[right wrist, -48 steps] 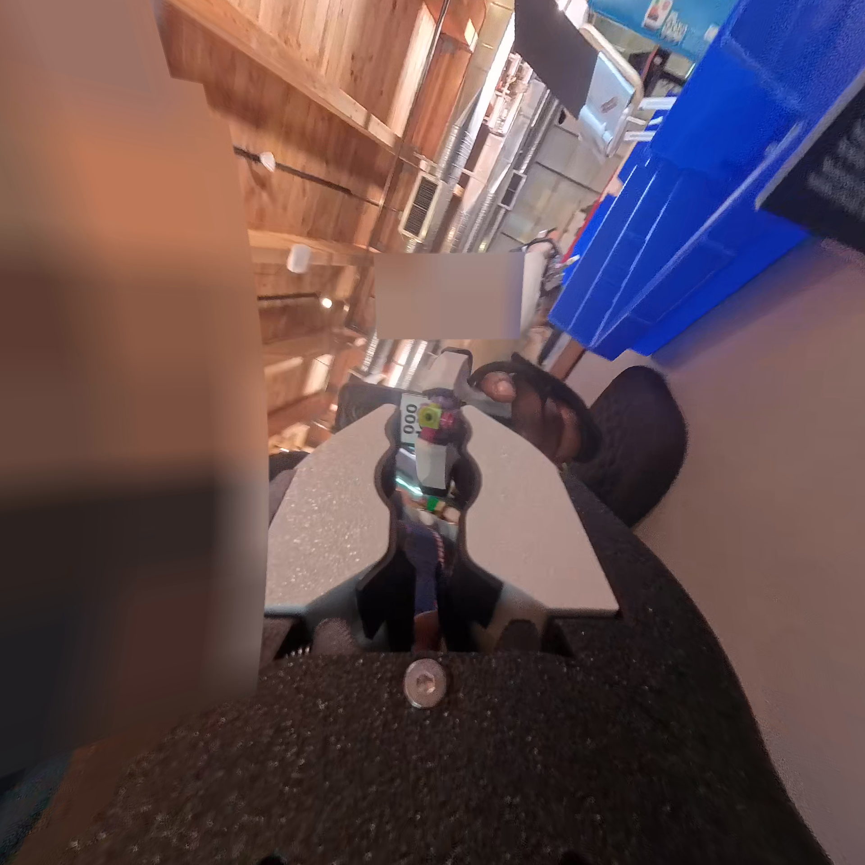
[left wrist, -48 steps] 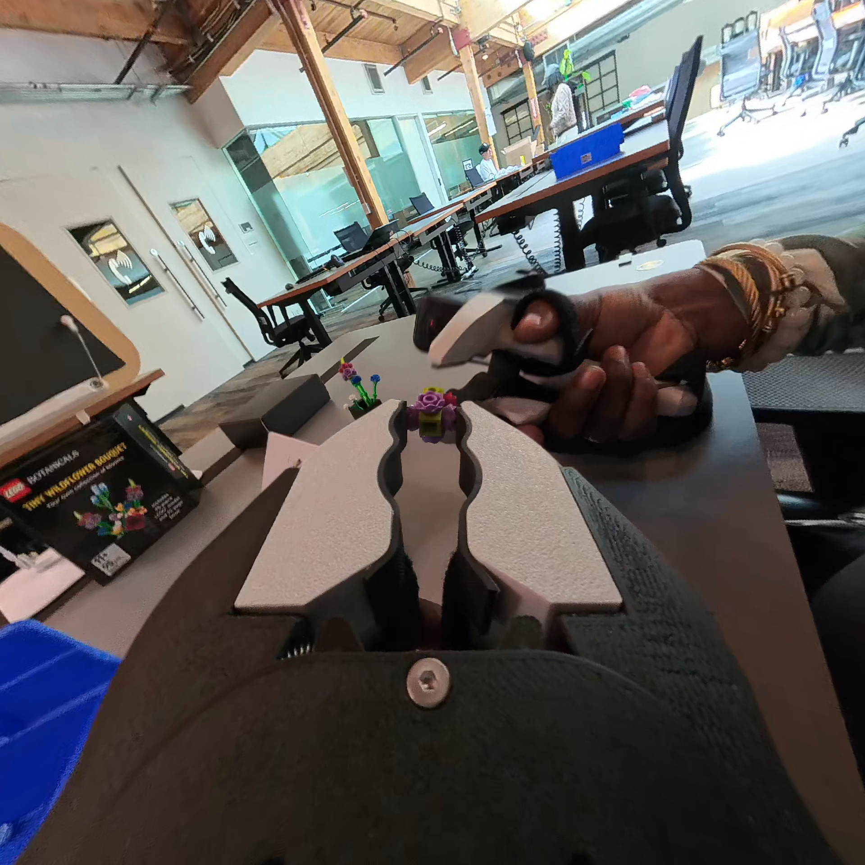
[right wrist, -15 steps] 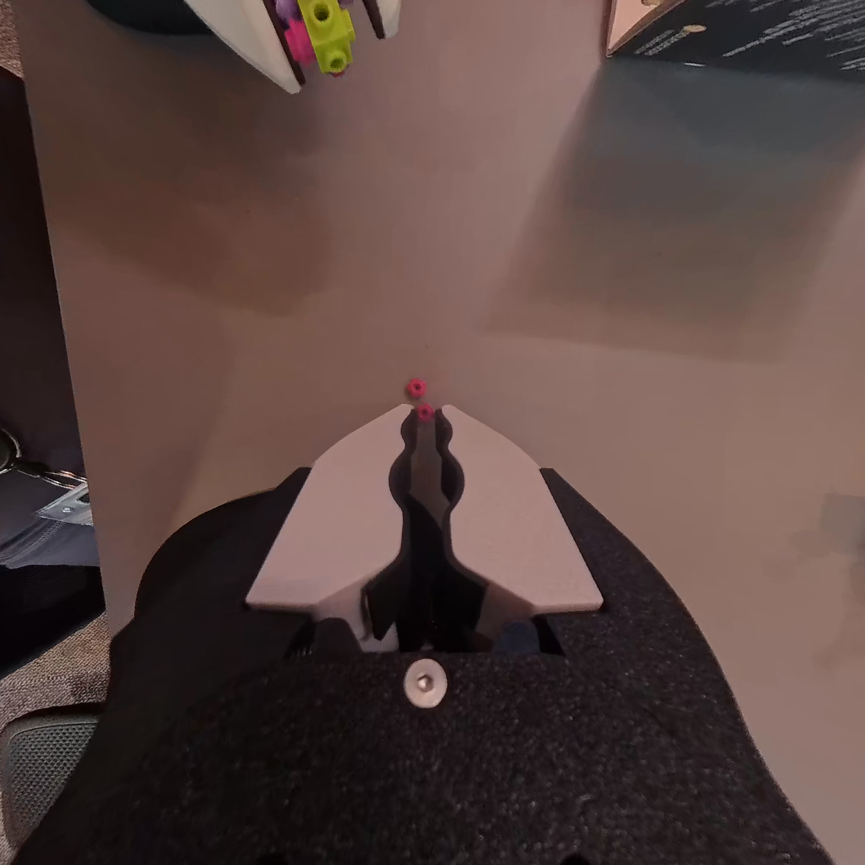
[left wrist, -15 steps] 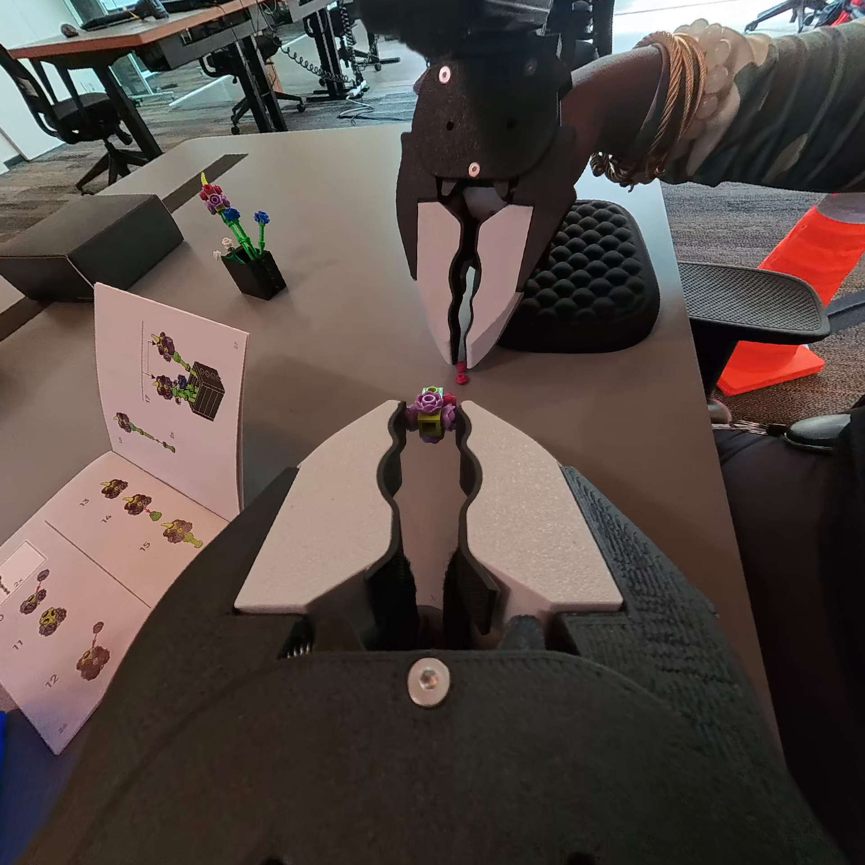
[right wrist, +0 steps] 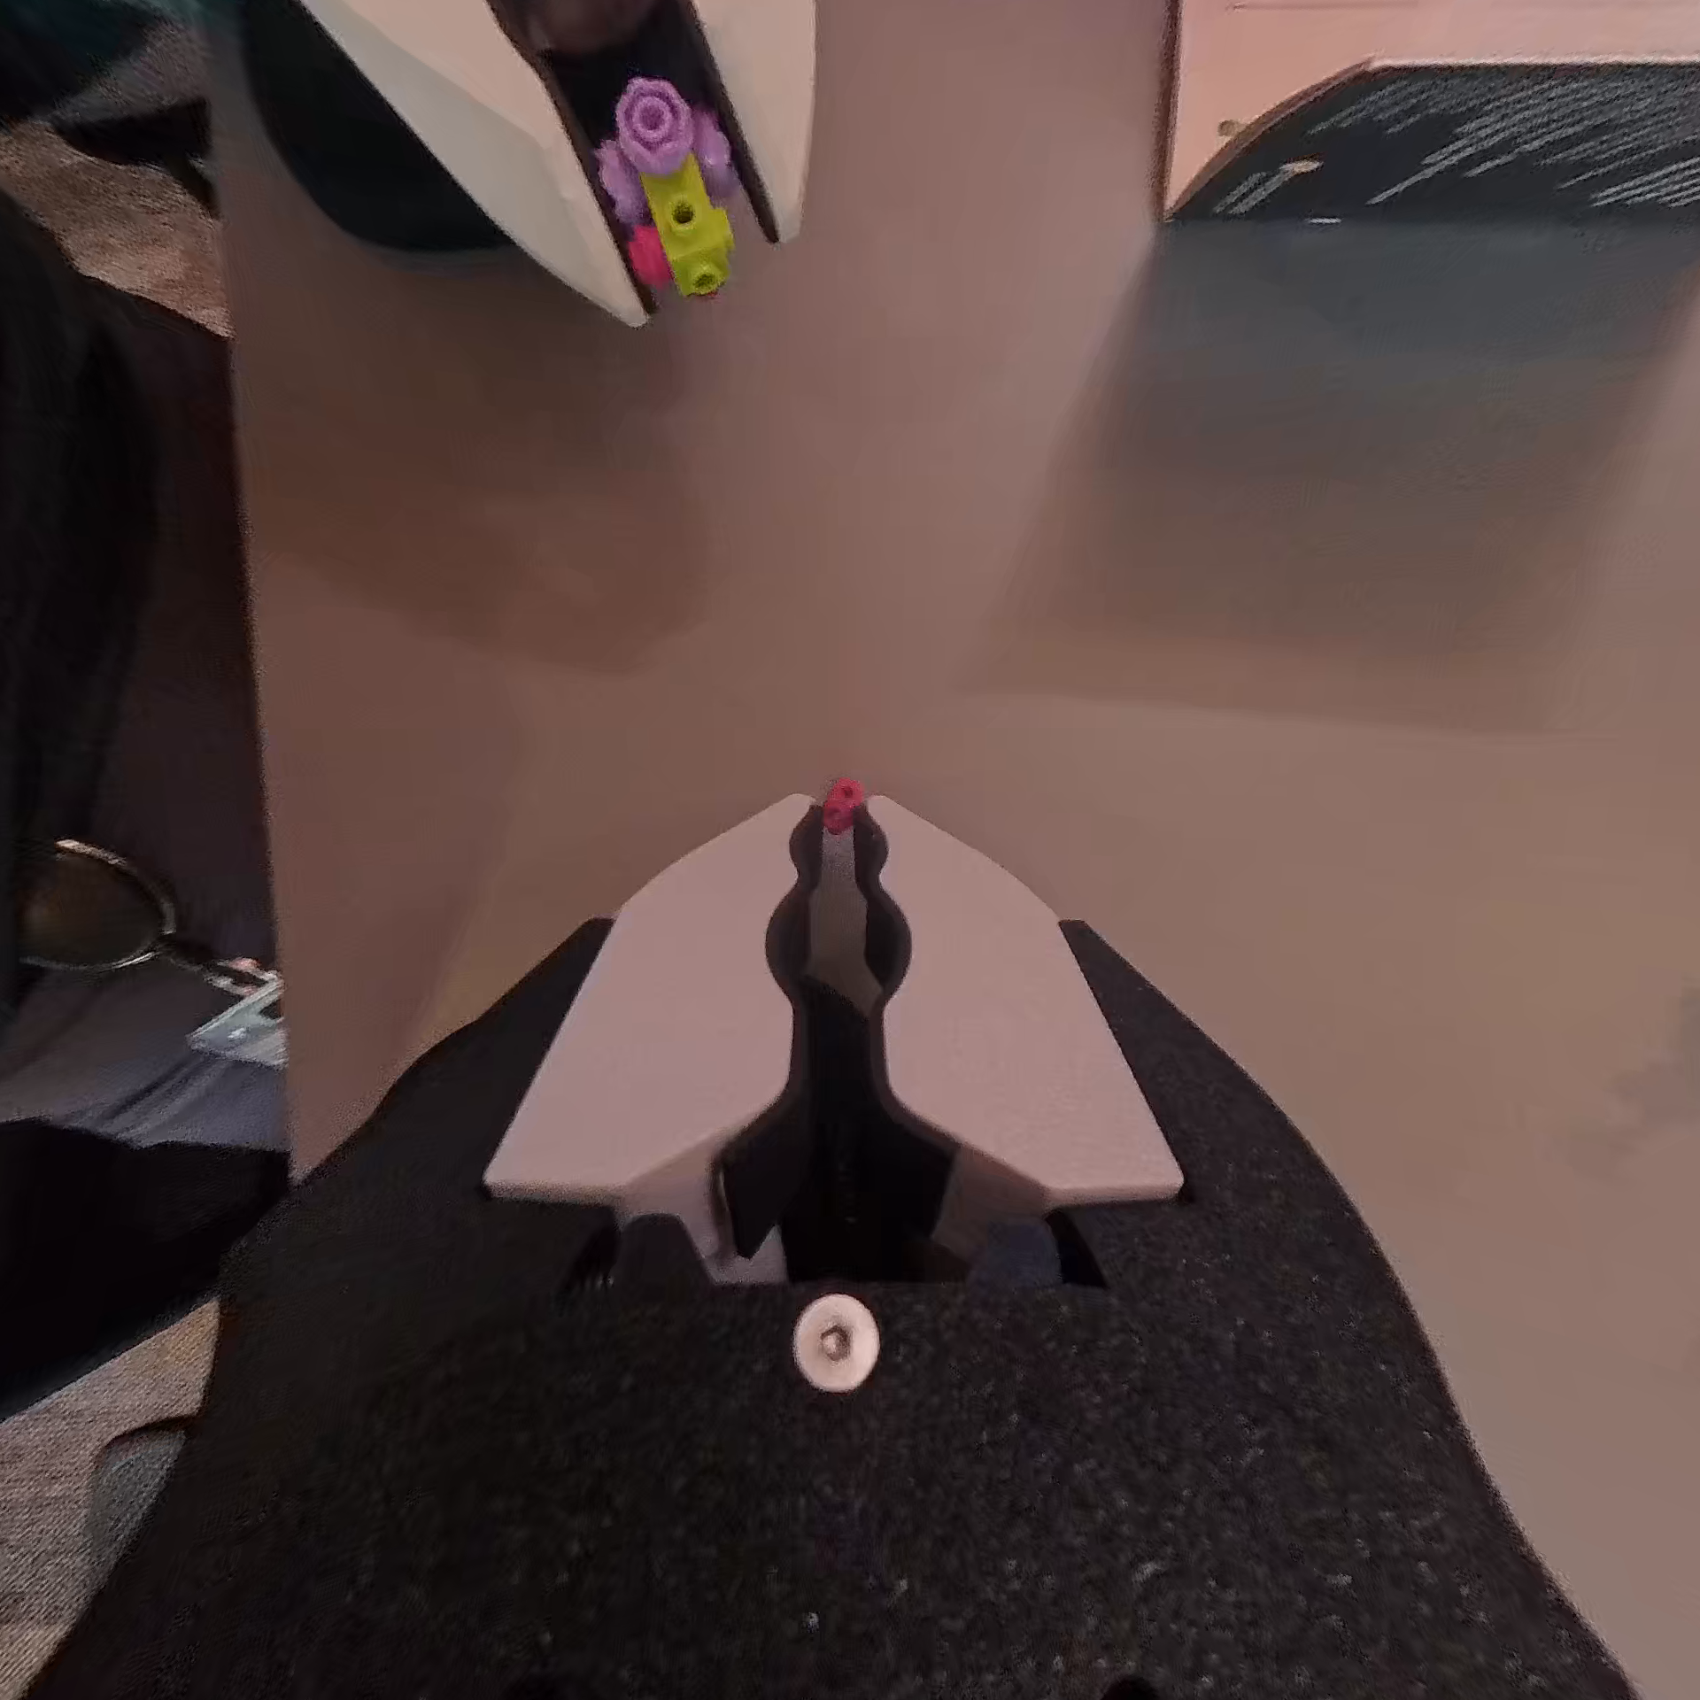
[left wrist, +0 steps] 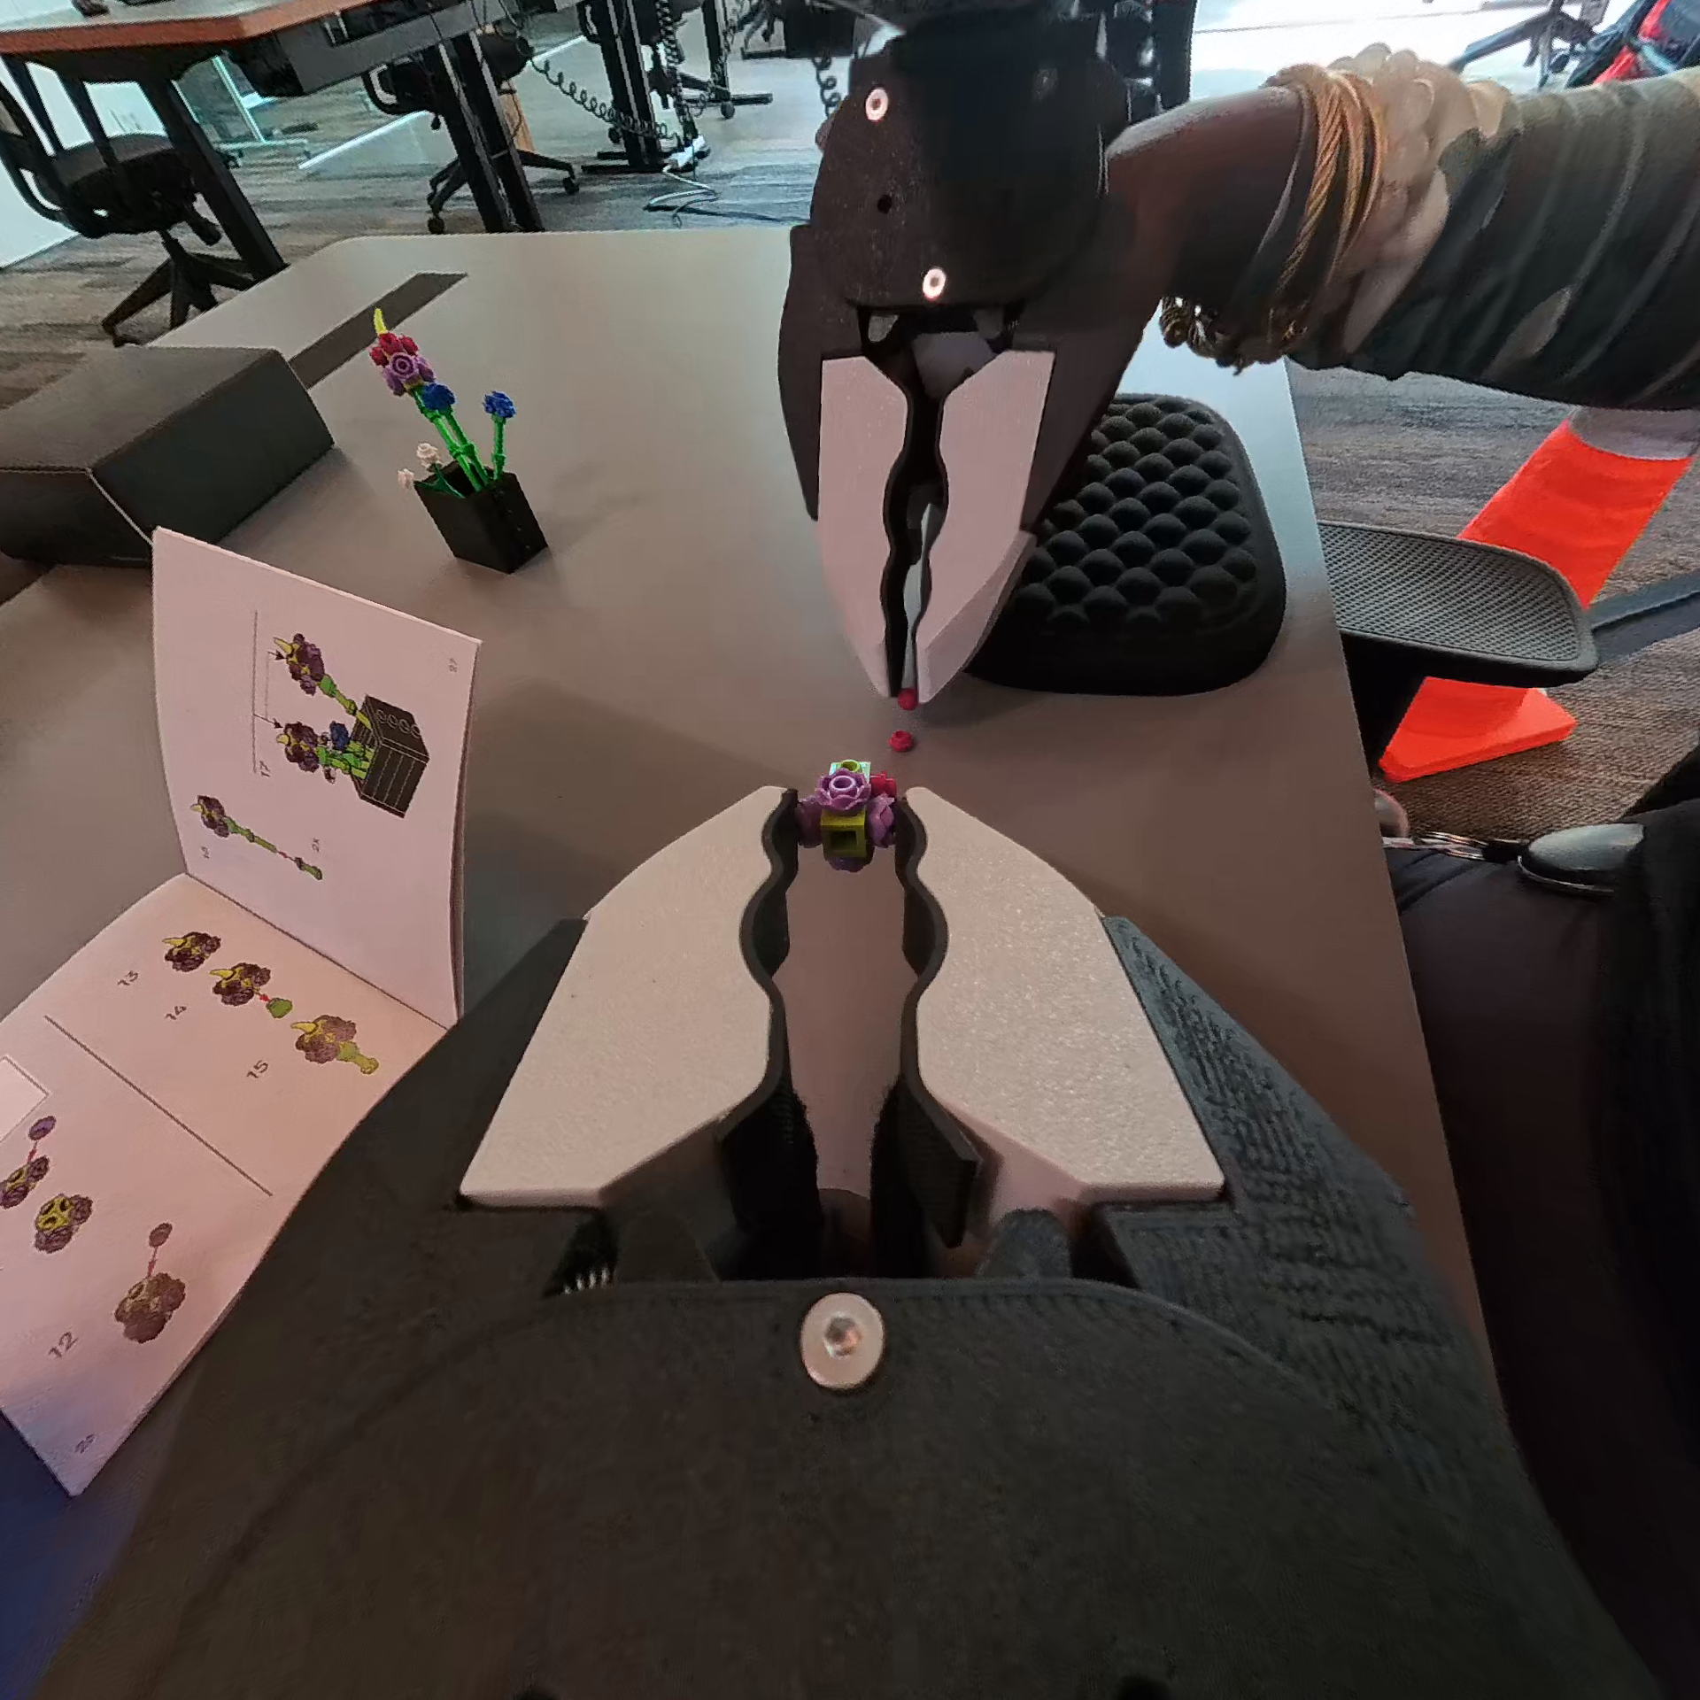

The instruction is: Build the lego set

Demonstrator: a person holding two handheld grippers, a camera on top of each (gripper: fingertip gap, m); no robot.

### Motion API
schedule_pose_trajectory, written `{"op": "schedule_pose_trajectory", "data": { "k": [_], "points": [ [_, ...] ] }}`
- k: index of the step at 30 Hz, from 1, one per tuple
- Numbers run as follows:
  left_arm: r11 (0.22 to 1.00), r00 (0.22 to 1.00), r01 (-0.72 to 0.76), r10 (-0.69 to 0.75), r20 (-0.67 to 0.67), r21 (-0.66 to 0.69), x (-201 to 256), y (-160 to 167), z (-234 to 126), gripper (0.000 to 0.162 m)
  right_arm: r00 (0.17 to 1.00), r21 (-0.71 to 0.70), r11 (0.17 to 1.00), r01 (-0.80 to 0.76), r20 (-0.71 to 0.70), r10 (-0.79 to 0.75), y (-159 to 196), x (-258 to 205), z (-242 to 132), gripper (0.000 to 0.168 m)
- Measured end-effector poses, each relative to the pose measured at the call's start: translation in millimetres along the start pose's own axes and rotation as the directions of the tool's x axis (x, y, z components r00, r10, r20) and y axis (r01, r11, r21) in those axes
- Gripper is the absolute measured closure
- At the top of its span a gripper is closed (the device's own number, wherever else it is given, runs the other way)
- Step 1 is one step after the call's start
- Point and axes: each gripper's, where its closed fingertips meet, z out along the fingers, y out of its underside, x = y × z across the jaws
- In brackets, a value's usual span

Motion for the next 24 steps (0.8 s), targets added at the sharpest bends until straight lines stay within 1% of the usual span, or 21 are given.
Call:
{"op": "schedule_pose_trajectory", "data": {
  "k": [5, 17, 20, 24],
  "points": [
    [1.000, 1.000, 0.001, -0.001, -0.009, -0.009, 1, 1, 1, 0.142, 0.997, -0.124, 0.992, 0.000, 0.077, 0.010, 18, -7, 2, 0.161],
    [1.000, 1.000, 0.009, -0.009, -0.017, -0.012, 1, 1, 1, 0.142, 0.997, -0.134, 0.991, 0.023, 0.071, -0.013, 17, -3, 2, 0.157],
    [1.000, 1.000, 0.009, -0.009, -0.017, -0.012, 1, 1, 1, 0.142, 0.997, -0.132, 0.990, 0.052, 0.066, -0.044, 15, -4, -1, 0.159],
    [1.000, 1.000, 0.008, -0.008, -0.017, -0.014, 1, 2, 1, 0.142, 0.993, -0.178, 0.979, 0.100, 0.074, -0.088, 19, -7, -1, 0.160]
  ]
}}
